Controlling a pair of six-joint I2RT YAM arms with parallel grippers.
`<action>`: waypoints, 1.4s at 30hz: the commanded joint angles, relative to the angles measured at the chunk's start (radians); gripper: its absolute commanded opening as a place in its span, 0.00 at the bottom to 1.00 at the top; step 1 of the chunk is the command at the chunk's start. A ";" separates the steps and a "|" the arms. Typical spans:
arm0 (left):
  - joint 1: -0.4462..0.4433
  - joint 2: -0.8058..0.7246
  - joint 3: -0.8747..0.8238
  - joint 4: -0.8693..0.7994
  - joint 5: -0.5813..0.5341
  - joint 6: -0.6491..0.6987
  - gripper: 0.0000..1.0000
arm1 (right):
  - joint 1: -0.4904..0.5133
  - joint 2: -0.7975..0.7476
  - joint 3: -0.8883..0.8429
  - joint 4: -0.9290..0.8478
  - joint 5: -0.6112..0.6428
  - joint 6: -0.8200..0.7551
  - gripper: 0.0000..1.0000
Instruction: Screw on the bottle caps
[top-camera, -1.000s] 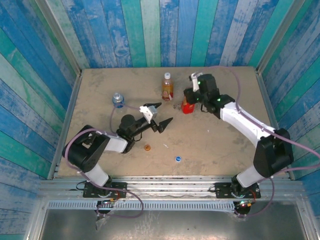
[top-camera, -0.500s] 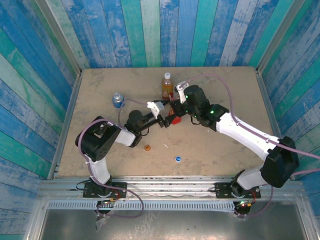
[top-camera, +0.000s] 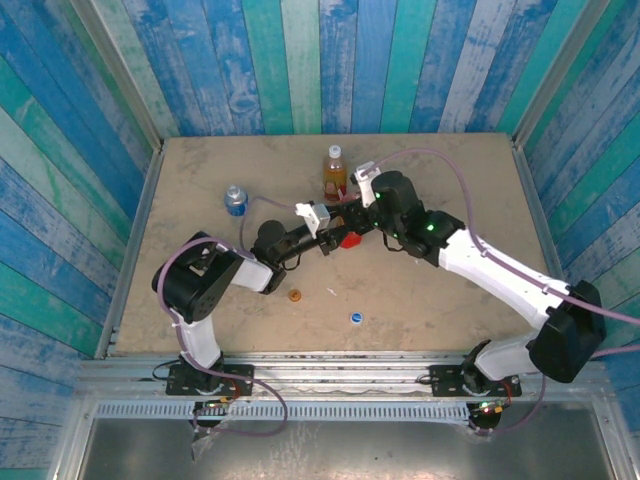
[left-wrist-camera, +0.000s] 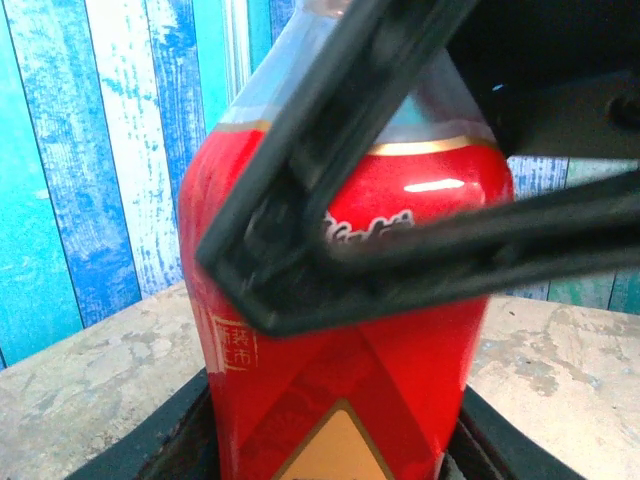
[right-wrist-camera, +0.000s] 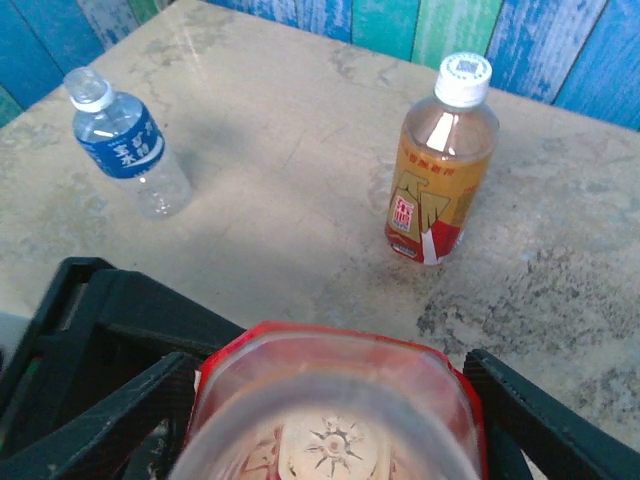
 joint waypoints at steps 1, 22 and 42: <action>0.004 0.028 0.000 0.015 -0.004 -0.010 0.48 | 0.008 -0.056 -0.017 0.022 -0.015 -0.016 0.79; 0.004 0.049 -0.008 0.032 0.005 0.000 0.50 | 0.006 -0.088 -0.052 0.117 0.058 0.022 0.43; 0.004 -0.003 -0.004 -0.006 -0.018 -0.005 0.73 | 0.025 -0.023 -0.037 0.095 0.021 -0.051 0.17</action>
